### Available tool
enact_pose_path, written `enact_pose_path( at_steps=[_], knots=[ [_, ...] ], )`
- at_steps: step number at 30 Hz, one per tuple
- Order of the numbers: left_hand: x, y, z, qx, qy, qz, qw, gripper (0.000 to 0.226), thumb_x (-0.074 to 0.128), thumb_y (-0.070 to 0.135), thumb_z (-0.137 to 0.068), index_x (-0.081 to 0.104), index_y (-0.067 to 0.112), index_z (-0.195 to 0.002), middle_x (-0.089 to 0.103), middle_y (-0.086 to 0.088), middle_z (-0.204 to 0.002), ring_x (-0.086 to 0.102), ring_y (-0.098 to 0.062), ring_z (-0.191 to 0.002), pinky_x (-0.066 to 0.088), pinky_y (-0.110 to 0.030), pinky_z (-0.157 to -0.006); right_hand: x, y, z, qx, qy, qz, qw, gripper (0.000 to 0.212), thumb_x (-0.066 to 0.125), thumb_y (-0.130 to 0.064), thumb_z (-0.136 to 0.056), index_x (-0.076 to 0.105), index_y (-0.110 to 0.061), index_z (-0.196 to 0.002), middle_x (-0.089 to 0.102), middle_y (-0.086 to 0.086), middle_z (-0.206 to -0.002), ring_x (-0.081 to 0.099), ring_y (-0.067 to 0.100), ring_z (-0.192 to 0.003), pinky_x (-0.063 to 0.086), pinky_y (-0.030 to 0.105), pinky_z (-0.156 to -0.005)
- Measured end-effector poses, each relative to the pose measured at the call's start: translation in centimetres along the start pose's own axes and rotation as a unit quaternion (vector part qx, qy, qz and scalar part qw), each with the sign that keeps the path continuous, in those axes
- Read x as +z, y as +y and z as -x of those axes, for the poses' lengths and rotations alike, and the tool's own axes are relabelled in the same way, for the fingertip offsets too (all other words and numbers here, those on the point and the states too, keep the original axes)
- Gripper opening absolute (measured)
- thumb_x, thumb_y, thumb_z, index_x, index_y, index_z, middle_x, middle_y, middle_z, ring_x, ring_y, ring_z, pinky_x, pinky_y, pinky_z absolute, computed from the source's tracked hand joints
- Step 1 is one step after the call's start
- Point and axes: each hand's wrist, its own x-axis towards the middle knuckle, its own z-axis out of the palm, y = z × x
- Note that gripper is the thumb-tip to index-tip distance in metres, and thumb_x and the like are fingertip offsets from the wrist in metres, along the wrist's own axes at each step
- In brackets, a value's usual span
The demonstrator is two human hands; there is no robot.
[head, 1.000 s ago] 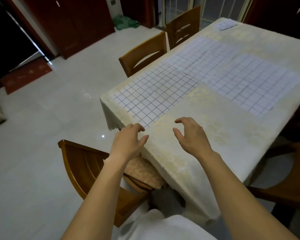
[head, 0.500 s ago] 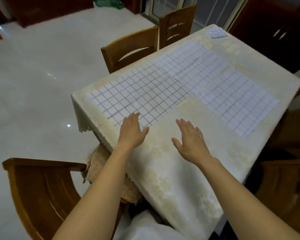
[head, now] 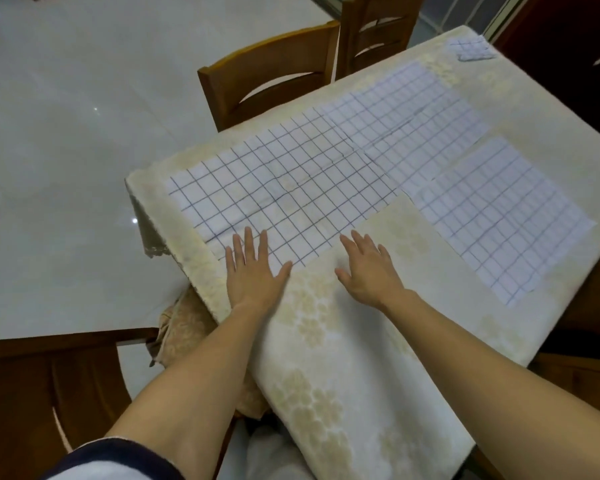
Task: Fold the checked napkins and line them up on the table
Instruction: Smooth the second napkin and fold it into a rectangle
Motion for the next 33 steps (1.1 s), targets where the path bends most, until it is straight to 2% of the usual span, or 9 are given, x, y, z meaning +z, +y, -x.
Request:
enact_pose_path(
  at_steps=[3,6,9,16,22,24,28,33],
  knots=[
    [1.0,-0.3,-0.2,0.005,0.028,-0.037,0.999,0.083,0.006,0.078,-0.096,-0.013,0.032,-0.163,-0.024,-0.002,-0.169,-0.022,-0.027,-0.156,-0.008,-0.049,-0.127,0.2,1.0,-3.2,-0.011,0.007,-0.021,1.000,0.068,0.033,-0.049,-0.106,0.009,-0.018,-0.161,0.003,0.007,-0.169,0.003,0.026,-0.156,0.004,0.045,-0.126],
    [1.2,-0.2,-0.5,-0.002,0.035,-0.047,0.998,0.082,0.009,0.077,-0.096,-0.009,0.033,-0.164,-0.022,-0.001,-0.170,-0.021,-0.026,-0.157,-0.006,-0.049,-0.128,-0.2,1.0,-7.0,-0.053,0.083,-0.050,0.994,0.066,0.029,-0.049,-0.107,0.010,-0.018,-0.162,0.007,0.006,-0.169,0.005,0.026,-0.156,0.007,0.044,-0.126],
    [1.3,-0.2,-0.6,-0.003,0.039,-0.058,0.998,0.082,0.010,0.076,-0.096,-0.008,0.033,-0.164,-0.021,-0.001,-0.170,-0.023,-0.025,-0.156,-0.005,-0.049,-0.128,-0.6,1.0,-11.5,-0.097,0.128,-0.016,0.987,0.063,0.026,-0.047,-0.108,0.007,-0.022,-0.162,0.004,0.005,-0.169,0.005,0.029,-0.156,0.006,0.045,-0.126],
    [1.6,-0.2,-0.8,-0.001,0.056,-0.065,0.996,0.081,0.018,0.074,-0.097,-0.006,0.035,-0.164,-0.018,0.000,-0.171,-0.024,-0.024,-0.156,-0.003,-0.050,-0.128,1.7,3.5,-17.8,-0.103,0.061,0.046,0.992,0.072,0.003,-0.072,-0.097,-0.016,-0.037,-0.158,-0.020,-0.001,-0.167,-0.018,0.026,-0.154,-0.008,0.050,-0.124],
    [1.3,-0.2,-0.6,0.004,0.050,-0.049,0.998,0.077,0.022,0.070,-0.098,0.002,0.036,-0.164,-0.014,0.002,-0.172,-0.023,-0.021,-0.156,-0.004,-0.049,-0.128,3.1,3.6,-16.6,-0.065,0.079,0.018,0.995,0.071,-0.001,-0.072,-0.096,-0.019,-0.039,-0.156,-0.023,-0.003,-0.166,-0.023,0.024,-0.153,-0.010,0.050,-0.124],
    [0.7,-1.0,-0.1,0.028,0.026,-0.044,0.998,0.074,0.016,0.071,-0.100,-0.002,0.039,-0.164,-0.018,0.006,-0.171,-0.026,-0.018,-0.155,-0.007,-0.048,-0.128,4.1,3.8,-14.9,-0.035,0.080,0.006,0.996,0.070,0.000,-0.071,-0.097,-0.020,-0.038,-0.156,-0.025,-0.002,-0.166,-0.023,0.026,-0.153,-0.011,0.051,-0.124],
    [-1.0,-3.5,1.4,0.089,-0.029,-0.110,0.989,0.074,-0.002,0.072,-0.096,-0.004,0.041,-0.163,-0.016,0.011,-0.170,-0.018,-0.022,-0.158,-0.009,-0.052,-0.127,6.5,4.3,-8.7,0.025,0.081,-0.026,0.996,0.070,0.002,-0.069,-0.099,-0.019,-0.035,-0.157,-0.025,-0.001,-0.165,-0.021,0.026,-0.153,-0.011,0.050,-0.124],
    [-0.6,-0.6,2.2,0.069,-0.032,-0.111,0.991,0.083,-0.009,0.065,-0.095,0.011,0.026,-0.165,-0.008,0.004,-0.173,-0.016,-0.026,-0.158,-0.012,-0.053,-0.126,10.0,4.0,0.7,0.106,0.075,-0.039,0.991,0.071,-0.005,-0.069,-0.096,-0.023,-0.034,-0.156,-0.023,0.001,-0.166,-0.017,0.026,-0.154,-0.004,0.049,-0.125]
  ],
)
